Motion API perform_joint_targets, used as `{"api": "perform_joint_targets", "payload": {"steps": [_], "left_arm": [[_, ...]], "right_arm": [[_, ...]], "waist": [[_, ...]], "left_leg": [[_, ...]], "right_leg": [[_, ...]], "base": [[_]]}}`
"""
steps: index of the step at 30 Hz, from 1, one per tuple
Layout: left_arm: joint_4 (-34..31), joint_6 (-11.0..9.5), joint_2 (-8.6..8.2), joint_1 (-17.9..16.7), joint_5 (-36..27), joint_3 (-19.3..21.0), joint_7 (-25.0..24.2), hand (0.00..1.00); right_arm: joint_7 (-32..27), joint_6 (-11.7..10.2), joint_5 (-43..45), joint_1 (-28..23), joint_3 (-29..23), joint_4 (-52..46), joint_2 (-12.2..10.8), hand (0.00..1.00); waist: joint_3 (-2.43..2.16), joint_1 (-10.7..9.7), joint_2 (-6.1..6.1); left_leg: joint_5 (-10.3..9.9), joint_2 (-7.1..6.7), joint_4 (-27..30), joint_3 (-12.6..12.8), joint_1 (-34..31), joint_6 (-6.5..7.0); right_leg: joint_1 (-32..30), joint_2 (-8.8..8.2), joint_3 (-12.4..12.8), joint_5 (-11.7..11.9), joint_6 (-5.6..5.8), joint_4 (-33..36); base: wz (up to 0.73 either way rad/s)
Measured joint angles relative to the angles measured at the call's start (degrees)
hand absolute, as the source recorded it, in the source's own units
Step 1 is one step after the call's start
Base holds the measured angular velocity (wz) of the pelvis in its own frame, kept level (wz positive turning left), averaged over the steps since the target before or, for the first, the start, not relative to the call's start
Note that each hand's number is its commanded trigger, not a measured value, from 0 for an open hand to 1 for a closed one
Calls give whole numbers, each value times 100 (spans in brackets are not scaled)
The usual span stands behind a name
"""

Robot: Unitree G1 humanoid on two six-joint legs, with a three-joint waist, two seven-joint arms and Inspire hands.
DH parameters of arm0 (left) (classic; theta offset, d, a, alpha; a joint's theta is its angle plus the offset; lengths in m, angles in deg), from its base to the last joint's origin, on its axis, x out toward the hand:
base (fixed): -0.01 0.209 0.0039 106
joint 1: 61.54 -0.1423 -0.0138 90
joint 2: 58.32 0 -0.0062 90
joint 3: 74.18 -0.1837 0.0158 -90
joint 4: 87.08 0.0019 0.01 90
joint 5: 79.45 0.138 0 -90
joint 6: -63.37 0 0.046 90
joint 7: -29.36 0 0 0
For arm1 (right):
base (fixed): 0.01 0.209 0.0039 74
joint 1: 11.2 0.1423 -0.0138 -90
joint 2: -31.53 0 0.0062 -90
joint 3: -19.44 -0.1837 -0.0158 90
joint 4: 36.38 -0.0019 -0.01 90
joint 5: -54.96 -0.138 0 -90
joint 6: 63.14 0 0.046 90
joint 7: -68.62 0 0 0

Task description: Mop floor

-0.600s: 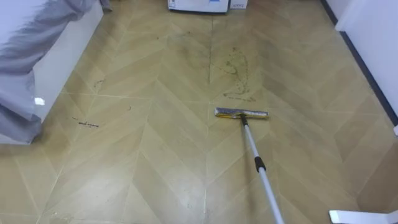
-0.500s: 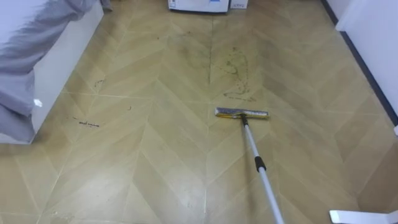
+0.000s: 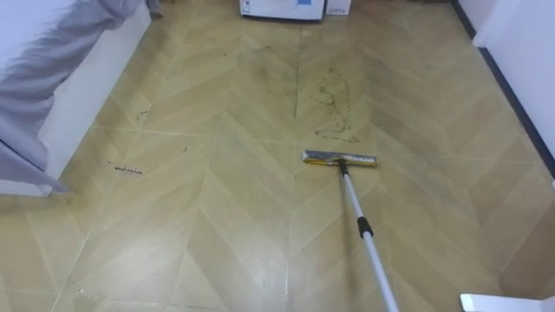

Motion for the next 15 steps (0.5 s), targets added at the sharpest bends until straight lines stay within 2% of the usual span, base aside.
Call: {"api": "perform_joint_targets", "payload": {"steps": [5, 9, 11, 12, 13, 15], "left_arm": [[2, -28, 15, -4, 0, 0, 6, 0], [11, -33, 12, 146, -8, 2, 41, 0], [20, -35, 11, 177, -8, -1, 52, 0], [22, -43, 6, 211, -9, -3, 53, 0], [25, -42, -2, 245, -8, -3, 57, 0], [62, -32, -3, 323, 0, -5, 60, 0]], "right_arm": [[-17, -3, -13, -16, 41, 60, 1, 100], [-71, -3, -70, 96, 39, 104, -2, 100], [-106, -5, -71, 144, 41, 178, 0, 100], [-130, -4, -70, 164, 41, 186, 0, 100], [-144, -4, -68, 192, 40, 186, 0, 100], [-157, -5, -69, 238, 39, 186, -1, 100]], "waist": [[-1, 1, -16], [-19, 0, 17], [-11, -5, 11], [-38, -5, 44], [-38, -4, 22], [-45, -16, 61]], "left_leg": [[0, -2, 11, -7, -51, 0], [0, 4, 123, -36, -376, 0], [0, 8, 135, -66, -434, 0], [0, 3, 194, -61, -527, 0], [0, -1, 221, -62, -632, 0], [0, 1, 242, -65, -770, 0]], "right_leg": [[-11, 1, -11, 0, 0, -7], [-292, 0, -27, 24, -18, 47], [-356, 1, -29, 25, -20, 88], [-423, -7, -37, 26, -21, 103], [-515, -10, -39, 27, -23, 115], [-655, -11, -37, 34, -34, 140]], "base": [[0], [0], [0], [4], [4], [0]]}}
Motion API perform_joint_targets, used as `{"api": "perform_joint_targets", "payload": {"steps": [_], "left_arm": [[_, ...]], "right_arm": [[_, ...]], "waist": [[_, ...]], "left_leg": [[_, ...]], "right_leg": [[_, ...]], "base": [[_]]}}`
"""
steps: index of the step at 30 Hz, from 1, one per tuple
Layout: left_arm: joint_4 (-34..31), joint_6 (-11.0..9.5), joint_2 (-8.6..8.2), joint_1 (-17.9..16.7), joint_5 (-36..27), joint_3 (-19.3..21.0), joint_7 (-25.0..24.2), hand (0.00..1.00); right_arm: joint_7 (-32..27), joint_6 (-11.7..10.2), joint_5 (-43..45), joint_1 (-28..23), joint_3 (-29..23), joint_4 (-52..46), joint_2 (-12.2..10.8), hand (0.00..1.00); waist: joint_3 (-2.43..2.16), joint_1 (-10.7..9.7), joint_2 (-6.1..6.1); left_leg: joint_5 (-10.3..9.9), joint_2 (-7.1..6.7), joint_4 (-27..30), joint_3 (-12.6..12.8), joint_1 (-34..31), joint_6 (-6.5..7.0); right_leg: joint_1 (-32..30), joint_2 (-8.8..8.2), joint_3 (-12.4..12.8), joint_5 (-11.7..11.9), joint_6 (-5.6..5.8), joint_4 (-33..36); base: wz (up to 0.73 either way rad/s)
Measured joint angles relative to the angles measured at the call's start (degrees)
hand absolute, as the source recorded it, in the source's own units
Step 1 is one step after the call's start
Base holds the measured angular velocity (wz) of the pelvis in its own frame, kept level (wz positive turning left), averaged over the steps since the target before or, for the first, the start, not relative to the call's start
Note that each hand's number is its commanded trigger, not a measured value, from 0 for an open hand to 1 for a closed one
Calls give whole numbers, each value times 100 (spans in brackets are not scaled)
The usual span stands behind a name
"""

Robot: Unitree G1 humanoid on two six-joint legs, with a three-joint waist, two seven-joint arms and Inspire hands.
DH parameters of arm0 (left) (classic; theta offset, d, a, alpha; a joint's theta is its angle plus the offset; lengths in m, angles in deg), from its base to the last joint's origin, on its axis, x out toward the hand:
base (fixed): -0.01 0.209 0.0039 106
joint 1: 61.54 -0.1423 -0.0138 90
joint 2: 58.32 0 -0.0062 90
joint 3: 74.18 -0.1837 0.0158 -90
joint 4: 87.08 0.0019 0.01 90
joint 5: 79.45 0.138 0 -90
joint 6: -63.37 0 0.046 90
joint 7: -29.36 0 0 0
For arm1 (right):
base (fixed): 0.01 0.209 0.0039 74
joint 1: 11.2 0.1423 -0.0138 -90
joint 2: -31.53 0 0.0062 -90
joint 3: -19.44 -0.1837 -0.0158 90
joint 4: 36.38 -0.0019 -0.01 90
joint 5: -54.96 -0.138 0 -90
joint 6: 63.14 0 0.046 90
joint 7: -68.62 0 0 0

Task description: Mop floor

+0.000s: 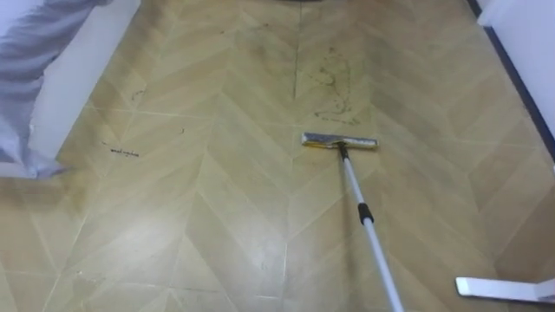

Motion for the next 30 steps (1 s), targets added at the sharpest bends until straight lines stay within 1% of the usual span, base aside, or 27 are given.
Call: {"api": "perform_joint_targets", "payload": {"steps": [5, 7, 8, 9, 11, 13, 14, 16, 17, 18, 19, 20, 21, 22, 23, 24, 25, 26, 27, 28, 29, 30], "left_arm": [[181, -13, 0, 226, -4, -3, 83, 0], [300, -36, 0, 336, -4, -6, 126, 0], [304, -36, -4, 341, -4, -7, 128, 0], [316, -36, -7, 344, -18, -9, 135, 0], [386, -34, -19, 385, -16, -54, 211, 0], [481, -31, -37, 525, -11, -109, 255, 0], [513, -31, -39, 574, -12, -106, 256, 0], [514, -33, -48, 622, -13, -112, 338, 0], [511, -34, -54, 622, -14, -113, 349, 0], [506, -34, -69, 625, -42, -112, 370, 0], [486, -34, -74, 630, -60, -110, 410, 0], [493, -34, -73, 634, -77, -114, 464, 0], [510, -47, -78, 642, -167, -147, 577, 0], [528, -112, -78, 643, -404, -264, 710, 0], [558, -151, -75, 648, -544, -312, 762, 0], [634, -197, -70, 657, -804, -420, 847, 0], [655, -205, -62, 623, -1029, -569, 924, 0], [660, -211, -60, 604, -1129, -646, 965, 0], [671, -227, -61, 589, -1308, -809, 1002, 0], [672, -238, -68, 573, -1478, -935, 1000, 0], [666, -246, -67, 577, -1568, -993, 998, 0], [646, -268, -63, 583, -1708, -1015, 986, 0]], "right_arm": [[-75, -2, -11, 133, 0, 2, 5, 100], [-128, -15, -41, 180, -9, 2, 5, 100], [-143, -17, -41, 192, -14, 4, 9, 100], [-183, -23, -63, 215, -13, 7, 16, 100], [-198, -34, -185, 223, 20, 14, 48, 100], [-245, -39, -405, 210, 24, 84, 73, 100], [-243, -39, -480, 205, 24, 112, 80, 100], [-235, -54, -708, 200, 77, 141, 115, 100], [-235, -67, -736, 197, 77, 141, 130, 100], [-239, -101, -818, 173, 88, 143, 177, 100], [-264, -135, -904, 138, 186, 149, 225, 100], [-297, -148, -935, 138, 228, 162, 236, 100], [-346, -189, -1036, 140, 264, 189, 260, 100], [-411, -243, -1144, 154, 312, 208, 257, 100], [-427, -255, -1168, 161, 313, 213, 246, 100], [-478, -263, -1178, 252, 313, 263, 213, 100], [-531, -277, -1164, 352, 317, 312, 198, 100], [-543, -264, -1162, 410, 326, 332, 201, 100], [-573, -217, -1138, 575, 327, 377, 235, 100], [-601, -185, -1138, 786, 372, 412, 293, 100], [-603, -166, -1181, 905, 406, 411, 328, 100], [-592, -160, -1345, 1143, 492, 406, 396, 100]], "waist": [[5, 1, 24], [11, 8, 46], [16, 5, 54], [16, 10, 49], [35, 9, 49], [76, -5, 43], [84, -4, 39], [124, 75, 71], [129, 103, 84], [126, 138, 131], [116, 191, 146], [115, 229, 141], [113, 313, 142], [103, 322, 167], [97, 321, 177], [90, 327, 188], [88, 378, 192], [91, 442, 186], [104, 529, 167], [145, 598, 92], [144, 638, 92], [149, 705, 85]], "left_leg": [[0, -1, 193, -9, -506, 0], [0, -9, 381, -17, -859, 0], [0, -11, 436, -17, -955, 0], [0, -13, 554, -30, -1152, 0], [0, -68, 773, -92, -1457, 0], [-10, -132, 1251, -88, -1945, -6], [-13, -158, 1425, -84, -2098, -10], [-81, -192, 2162, -97, -2666, -68], [-110, -196, 2359, -100, -2816, -73], [-204, -190, 2765, -93, -3112, -108], [-349, -185, 3251, -85, -3420, -166], [-432, -186, 3492, -78, -3552, -185], [-571, -187, 3978, -81, -3827, -207], [-630, -189, 4431, -79, -4104, -238], [-630, -180, 4630, -81, -4227, -239], [-622, -123, 5021, -83, -4398, -244], [-502, -29, 5467, -82, -4621, -302], [-386, 10, 5717, -83, -4727, -322], [-60, 27, 6132, -107, -4925, -332], [344, 29, 6471, -113, -5117, -339], [519, 29, 6567, -101, -5211, -353], [582, 28, 6509, -25, -5366, -332]], "right_leg": [[-563, -26, -14, -1, -2, 305], [-972, -60, -35, -2, -3, 563], [-1069, -71, -41, -2, -3, 616], [-1290, -93, -35, -9, -12, 773], [-1670, -157, -31, -56, -68, 1170], [-2151, -317, -38, -178, -97, 1704], [-2255, -341, -21, -208, -96, 1815], [-2688, -410, -24, -341, -121, 2302], [-2802, -427, -27, -389, -130, 2449], [-3010, -437, -19, -532, -152, 2716], [-3239, -452, -7, -758, -187, 3076], [-3357, -460, 25, -901, -204, 3275], [-3583, -478, 46, -1186, -224, 3627], [-3784, -495, 27, -1345, -289, 4011], [-3863, -531, 3, -1454, -342, 4168], [-3951, -500, -4, -1613, -339, 4424], [-4004, -383, 24, -1760, -401, 4664], [-4035, -335, 61, -1817, -446, 4786], [-4053, -304, 86, -1902, -488, 4972], [-4058, -264, 136, -1949, -526, 5086], [-4060, -250, 159, -1958, -541, 5120], [-4065, -209, 198, -1964, -552, 5140]], "base": [[0], [0], [0], [-6], [6], [27], [23], [4], [0], [3], [0], [-5], [0], [10], [25], [18], [5], [-14], [-20], [-17], [-16], [-19]]}}
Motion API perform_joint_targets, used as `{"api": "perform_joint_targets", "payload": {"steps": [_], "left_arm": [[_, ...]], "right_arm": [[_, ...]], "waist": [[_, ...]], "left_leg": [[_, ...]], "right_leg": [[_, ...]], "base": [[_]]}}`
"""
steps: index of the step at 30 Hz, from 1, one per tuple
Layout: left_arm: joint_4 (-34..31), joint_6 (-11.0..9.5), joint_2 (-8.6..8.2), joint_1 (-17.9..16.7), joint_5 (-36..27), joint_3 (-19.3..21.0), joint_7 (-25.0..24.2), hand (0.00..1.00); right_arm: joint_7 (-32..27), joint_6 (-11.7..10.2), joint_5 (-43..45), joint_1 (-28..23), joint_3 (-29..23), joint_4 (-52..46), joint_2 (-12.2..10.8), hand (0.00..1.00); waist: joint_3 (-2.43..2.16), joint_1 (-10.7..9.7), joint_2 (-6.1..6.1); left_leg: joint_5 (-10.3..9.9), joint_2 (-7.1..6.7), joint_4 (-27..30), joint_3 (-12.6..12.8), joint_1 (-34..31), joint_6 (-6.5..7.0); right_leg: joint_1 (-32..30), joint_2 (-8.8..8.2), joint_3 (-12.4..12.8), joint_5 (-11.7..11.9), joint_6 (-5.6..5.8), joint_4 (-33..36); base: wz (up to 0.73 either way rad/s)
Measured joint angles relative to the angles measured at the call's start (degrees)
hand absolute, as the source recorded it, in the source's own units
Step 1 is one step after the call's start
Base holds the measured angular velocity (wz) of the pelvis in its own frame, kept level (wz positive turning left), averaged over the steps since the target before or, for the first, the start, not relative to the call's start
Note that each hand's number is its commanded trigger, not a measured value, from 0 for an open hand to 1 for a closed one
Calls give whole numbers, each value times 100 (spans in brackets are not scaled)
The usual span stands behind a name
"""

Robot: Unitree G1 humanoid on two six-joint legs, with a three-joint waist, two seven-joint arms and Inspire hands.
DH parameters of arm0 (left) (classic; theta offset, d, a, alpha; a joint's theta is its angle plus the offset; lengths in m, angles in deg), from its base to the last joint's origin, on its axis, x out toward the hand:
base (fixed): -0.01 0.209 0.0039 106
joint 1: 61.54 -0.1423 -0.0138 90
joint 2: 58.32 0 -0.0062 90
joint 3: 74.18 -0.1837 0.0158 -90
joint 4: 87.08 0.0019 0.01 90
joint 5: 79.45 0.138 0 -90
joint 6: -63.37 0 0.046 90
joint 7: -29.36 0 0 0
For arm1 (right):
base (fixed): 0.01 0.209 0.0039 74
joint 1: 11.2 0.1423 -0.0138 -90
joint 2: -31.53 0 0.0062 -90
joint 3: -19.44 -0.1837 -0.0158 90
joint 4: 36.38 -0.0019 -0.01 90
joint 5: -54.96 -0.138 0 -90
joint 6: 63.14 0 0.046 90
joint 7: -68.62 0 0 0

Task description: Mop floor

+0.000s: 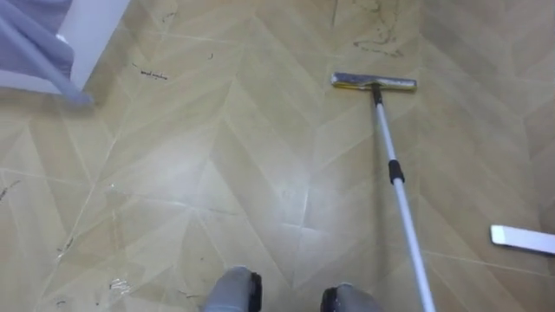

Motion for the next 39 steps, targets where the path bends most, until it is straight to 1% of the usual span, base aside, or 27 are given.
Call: {"api": "perform_joint_targets", "payload": {"steps": [2, 4, 5, 6, 8, 9, 10, 11, 12, 14, 15, 18, 21, 23, 24, 25, 26, 27, 28, 30, 31, 33, 34, 35, 37, 38, 39], "left_arm": [[9, -101, 27, 7, -2, 7, -1, 0], [-26, -232, 60, -32, 7, 7, -37, 0], [-27, -242, 86, -14, 10, 8, -59, 0], [-21, -267, 126, 17, 42, 12, -112, 0], [-24, -314, 131, 63, 77, -5, -241, 0], [-27, -321, 128, 64, 76, -11, -355, 0], [-46, -320, 139, 74, 78, -1, -448, 0], [-44, -316, 136, 102, 78, 14, -454, 0], [-55, -321, 122, 114, 64, 16, -447, 0], [-204, -339, 114, 135, 64, 19, -421, 0], [-312, -361, 134, 129, 64, 21, -361, 0], [-472, -422, 178, 154, 76, 14, -178, 0], [-536, -399, 151, 149, 65, 9, -141, 0], [-532, -301, 120, 140, 71, 13, -105, 0], [-530, -188, 92, 138, 61, 15, -65, 0], [-518, -81, 87, 121, 41, 11, -11, 0], [-498, -50, 100, 119, 11, 10, 4, 0], [-499, -13, 135, 108, -7, 11, 78, 0], [-491, 16, 153, 95, -97, 6, 202, 0], [-511, -37, 163, 111, -206, -8, 313, 0], [-575, -100, 162, 135, -211, 0, 319, 0], [-688, -146, 198, 106, -214, 14, 339, 0], [-770, -150, 226, 103, -209, 15, 334, 0], [-796, -161, 233, 91, -211, 11, 334, 0], [-781, -295, 254, 25, -209, 14, 317, 0], [-795, -324, 270, 1, -210, 16, 305, 0], [-823, -326, 274, -20, -192, 12, 252, 0]], "right_arm": [[86, -5, -239, 341, 190, -45, 54, 100], [232, -31, -633, 604, 435, -220, 90, 100], [265, -43, -693, 631, 436, -268, 75, 100], [328, -99, -827, 587, 412, -308, 55, 100], [366, -126, -965, 373, 380, -294, 78, 100], [369, -123, -1072, 135, 376, -264, 110, 100], [400, -139, -1215, -127, 375, -181, 171, 100], [429, -136, -1257, -214, 377, -116, 220, 100], [429, -133, -1244, -340, 377, 23, 341, 100], [365, -113, -1113, -534, 382, 160, 490, 100], [272, -86, -1095, -693, 383, 135, 506, 100], [206, -81, -1106, -822, 381, 82, 371, 100], [181, -73, -1107, -966, 375, 73, 188, 100], [169, -4, -1102, -1056, 334, 69, 83, 100], [162, 100, -1093, -1059, 291, 64, 56, 100], [133, 162, -1044, -1035, 265, 64, 44, 100], [114, 174, -999, -985, 251, 68, 45, 100], [50, 215, -907, -794, 240, 104, 51, 100], [-13, 330, -827, -516, 247, 126, 90, 100], [-94, 377, -818, -21, 300, 120, 200, 100], [-142, 369, -833, 354, 330, 88, 292, 100], [-143, 223, -897, 836, 430, 43, 329, 100], [-93, 81, -1015, 1110, 427, 13, 335, 100], [-73, 31, -1086, 1189, 435, -7, 338, 100], [13, -27, -1354, 1244, 417, -86, 350, 100], [39, -24, -1422, 1235, 416, -86, 350, 100], [80, -34, -1585, 1095, 422, -86, 383, 100]], "waist": [[-6, 173, -65], [-38, 250, -77], [-40, 249, -92], [-81, 194, -105], [-116, 97, -78], [-162, 62, -28], [-187, 57, -15], [-178, 60, -7], [-166, 60, 52], [-152, 41, 251], [-154, 32, 373], [-89, -176, 478], [-81, -297, 460], [-87, -319, 412], [-72, -319, 398], [-76, -293, 393], [-69, -257, 386], [-31, -155, 310], [-22, -65, 199], [8, -18, 28], [29, 101, -6], [53, 319, -48], [101, 407, -128], [111, 452, -151], [93, 536, -186], [86, 528, -197], [47, 437, -202]], "left_leg": [[-120, -6, -743, 103, -40, 41], [-270, -28, -2441, 156, 214, 59], [-256, -36, -2534, 194, 229, 203], [-295, -67, -2649, 265, 259, 266], [-359, -123, -2867, 358, 430, 370], [-404, -131, -3047, 474, 623, 447], [-496, -146, -3195, 661, 864, 601], [-555, -172, -3217, 752, 958, 698], [-726, -290, -3155, 797, 1022, 826], [-978, -334, -2986, 836, 1055, 937], [-1142, -330, -2923, 823, 1082, 979], [-1374, -390, -2956, 792, 1128, 1031], [-1662, -399, -3075, 767, 1388, 967], [-1845, -394, -3179, 714, 1646, 872], [-2004, -342, -3156, 672, 1882, 772], [-2105, -227, -2854, 695, 2001, 647], [-2064, -153, -2516, 740, 1959, 576], [-1752, 50, -1650, 753, 1748, 378], [-1132, 168, -730, 715, 1476, 276], [-344, 196, 238, 594, 954, 132], [-374, 265, 622, 592, 541, 126], [-404, 328, 575, 545, 5, 151], [-522, 296, 102, 508, -198, 195], [-591, 274, -229, 518, -247, 202], [-665, 261, -2136, 530, -172, 185], [-645, 260, -2425, 561, -165, 322], [-593, 139, -2591, 615, -56, 561]], "right_leg": [[-16, 14, 89, 0, -1, -34], [-12, 32, 94, -20, 43, -188], [-5, 8, 101, -34, 70, -204], [65, -74, 90, -72, 151, -298], [347, -123, 89, -92, 281, -619], [634, -144, 100, -39, 391, -906], [879, -176, 192, 160, 475, -1153], [934, -214, 263, 223, 477, -1145], [820, -308, 419, 342, 589, -738], [356, -357, 549, 1006, 677, 184], [20, -318, 591, 1507, 699, 665], [-878, -295, 623, 1473, 698, 700], [-1366, -199, 568, 1472, 665, -577], [-1325, -226, 362, 1672, 497, -1633], [-1206, -202, 198, 1906, 393, -1765], [-1031, -195, 106, 1839, 294, -1634], [-954, -146, 52, 1731, 234, -1537], [-811, 7, 73, 1507, 83, -1265], [-708, 103, 119, 1230, 37, -983], [-641, 164, 167, 882, -38, -620], [-635, 270, 205, 710, -96, -439], [-549, 473, 266, 590, -152, -371], [-401, 526, 317, 500, -140, -418], [-310, 526, 327, 452, -123, -451], [100, 485, 312, 263, 2, -715], [175, 452, 311, 208, 55, -780], [317, 310, 235, 118, 185, -898]], "base": [[-29], [-21], [12], [43], [62], [55], [47], [30], [17], [2], [-15], [-8], [-4], [4], [0], [-6], [-32], [-51], [-50], [-29], [-38], [-55], [-35], [0], [24], [48], [69]]}}
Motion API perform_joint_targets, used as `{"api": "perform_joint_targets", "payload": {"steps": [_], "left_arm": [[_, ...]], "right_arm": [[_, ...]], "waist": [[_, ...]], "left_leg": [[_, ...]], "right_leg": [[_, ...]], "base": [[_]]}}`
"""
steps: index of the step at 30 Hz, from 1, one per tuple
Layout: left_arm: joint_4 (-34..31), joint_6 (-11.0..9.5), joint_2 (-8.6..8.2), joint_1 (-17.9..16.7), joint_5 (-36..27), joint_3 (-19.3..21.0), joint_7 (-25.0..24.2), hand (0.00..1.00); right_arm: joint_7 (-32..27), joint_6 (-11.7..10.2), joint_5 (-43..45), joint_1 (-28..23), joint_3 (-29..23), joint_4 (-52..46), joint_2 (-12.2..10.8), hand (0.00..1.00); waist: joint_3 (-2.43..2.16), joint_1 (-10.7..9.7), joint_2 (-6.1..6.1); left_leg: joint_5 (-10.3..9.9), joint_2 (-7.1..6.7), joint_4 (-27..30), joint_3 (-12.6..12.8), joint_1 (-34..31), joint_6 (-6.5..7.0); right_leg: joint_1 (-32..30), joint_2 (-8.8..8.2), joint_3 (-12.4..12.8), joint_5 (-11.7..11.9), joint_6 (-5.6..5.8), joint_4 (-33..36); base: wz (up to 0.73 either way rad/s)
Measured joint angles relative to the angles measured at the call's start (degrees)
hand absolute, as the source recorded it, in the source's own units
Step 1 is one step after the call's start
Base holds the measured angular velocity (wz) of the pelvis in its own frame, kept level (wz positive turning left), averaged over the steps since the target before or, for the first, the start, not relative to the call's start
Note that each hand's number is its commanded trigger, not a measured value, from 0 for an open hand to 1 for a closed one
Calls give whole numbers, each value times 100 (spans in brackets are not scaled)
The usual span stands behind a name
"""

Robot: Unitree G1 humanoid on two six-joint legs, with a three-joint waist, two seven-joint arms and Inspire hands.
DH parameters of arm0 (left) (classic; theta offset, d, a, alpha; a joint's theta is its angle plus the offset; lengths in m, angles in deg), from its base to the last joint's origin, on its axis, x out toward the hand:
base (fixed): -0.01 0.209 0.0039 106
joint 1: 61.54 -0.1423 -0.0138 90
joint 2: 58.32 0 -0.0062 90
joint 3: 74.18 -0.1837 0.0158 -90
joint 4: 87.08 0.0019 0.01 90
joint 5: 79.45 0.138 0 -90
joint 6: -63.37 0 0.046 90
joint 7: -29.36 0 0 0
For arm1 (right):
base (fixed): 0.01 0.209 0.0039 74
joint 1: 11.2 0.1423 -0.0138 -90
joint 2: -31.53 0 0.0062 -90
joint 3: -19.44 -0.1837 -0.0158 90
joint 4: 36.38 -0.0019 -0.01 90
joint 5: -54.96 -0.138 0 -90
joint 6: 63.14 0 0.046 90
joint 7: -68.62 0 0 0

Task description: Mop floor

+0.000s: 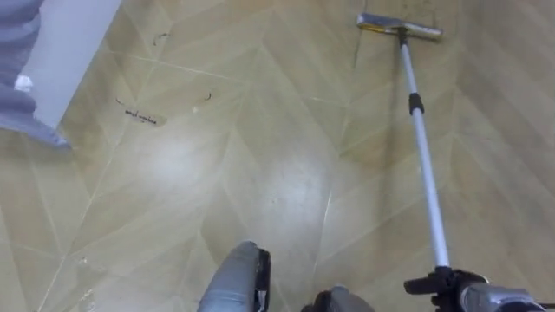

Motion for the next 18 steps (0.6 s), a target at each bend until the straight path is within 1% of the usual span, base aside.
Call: {"api": "perform_joint_targets", "payload": {"steps": [1, 2, 3, 4, 5, 6, 7, 8, 9, 10, 11, 12, 13, 14, 15, 16, 17, 18], "left_arm": [[-60, -4, -1, -7, 2, -8, -69, 0], [-69, -4, -3, -13, 28, -9, -90, 0], [-67, 4, -25, -35, 107, -4, -146, 0], [-66, 1, -60, -51, 121, -4, -158, 0], [-64, -8, -65, -55, 119, -3, -159, 0], [-42, -34, -59, -64, 129, 12, -143, 0], [-44, -34, -61, -75, 151, 8, -143, 0], [-54, -37, -60, -103, 168, 6, -145, 0], [-71, -42, -52, -117, 210, -1, -143, 0], [-93, -37, -52, -123, 209, -2, -139, 0], [-108, -32, -61, -127, 214, -1, -139, 0], [-136, -22, -74, -133, 257, -5, -133, 0], [-180, -5, -89, -157, 256, -13, -123, 0], [-183, -8, -100, -157, 239, -20, -123, 0], [-171, 5, -120, -168, 239, -60, -125, 0], [-170, 73, -144, -216, 231, -59, -126, 0], [-156, 116, -168, -237, 233, -57, -127, 0], [-110, 208, -204, -275, 234, -57, -129, 0]], "right_arm": [[40, -48, -96, -229, -36, 31, 37, 100], [65, -73, -125, -358, -52, 70, 46, 100], [117, -108, -131, -661, -53, 162, 86, 100], [143, -108, -119, -979, -40, 249, 176, 100], [142, -107, -97, -1136, -37, 274, 214, 100], [102, -108, 12, -1454, -40, 291, 247, 100], [73, -109, 18, -1615, -39, 323, 255, 100], [21, -106, 34, -1911, -38, 381, 233, 100], [-3, -104, 39, -2167, -27, 357, 184, 100], [-43, -104, 24, -2337, -15, 356, 114, 100], [-66, -104, 22, -2397, -9, 356, 74, 100], [-117, -104, 48, -2488, -11, 353, -27, 100], [-131, -98, 69, -2517, -3, 350, -119, 100], [-139, -88, 78, -2526, -3, 348, -158, 100], [-150, -55, 147, -2533, -6, 345, -231, 100], [-141, 4, 224, -2530, -14, 334, -277, 100], [-140, 52, 259, -2508, -25, 327, -281, 100], [-173, 149, 311, -2458, -51, 316, -278, 100]], "waist": [[-6, -48, 17], [-4, -53, 36], [-54, -88, 113], [-124, -125, 217], [-140, -159, 248], [-152, -265, 295], [-178, -315, 350], [-212, -395, 447], [-217, -409, 535], [-200, -462, 596], [-183, -539, 617], [-179, -671, 649], [-180, -714, 674], [-164, -742, 654], [-161, -796, 648], [-154, -847, 609], [-145, -852, 597], [-141, -818, 607]], "left_leg": [[-29, -133, -108, 54, 124, 190], [-70, -178, -142, 103, 217, 274], [-172, -279, -194, 144, 396, 376], [-260, -415, -266, 147, 562, 446], [-299, -500, -320, 151, 651, 478], [-355, -685, -413, 170, 839, 549], [-408, -740, -429, 159, 910, 570], [-499, -808, -460, 119, 1058, 617], [-584, -830, -497, 75, 1177, 625], [-608, -840, -582, 66, 1287, 635], [-609, -840, -630, 59, 1338, 637], [-610, -840, -740, 56, 1428, 635], [-642, -827, -807, 31, 1493, 608], [-659, -823, -836, 31, 1540, 588], [-743, -799, -854, 30, 1655, 544], [-889, -764, -827, 40, 1802, 492], [-953, -744, -797, 30, 1887, 451], [-1098, -655, -730, 7, 2071, 364]], "right_leg": [[158, -141, -45, -32, 65, -113], [243, -209, -79, -41, 84, -133], [380, -301, -79, -14, 177, -120], [445, -416, -52, 115, 413, 60], [420, -488, -20, 214, 503, 248], [325, -595, 64, 469, 600, 679], [279, -618, 137, 632, 598, 878], [160, -616, 267, 1008, 661, 1243], [-48, -570, 390, 1209, 687, 1517], [-331, -556, 468, 1162, 674, 1520], [-467, -547, 468, 1125, 678, 1444], [-755, -544, 474, 1099, 682, 1138], [-993, -518, 491, 1104, 672, 643], [-1065, -518, 502, 1117, 653, 346], [-1120, -523, 476, 1215, 577, -281], [-1066, -531, 404, 1401, 490, -819], [-1026, -527, 344, 1524, 470, -869], [-835, -454, 239, 1557, 422, -869]], "base": [[72], [60], [47], [46], [44], [33], [33], [6], [-10], [-17], [-6], [0], [0], [-8], [-11], [-12], [-18], [-22]]}}
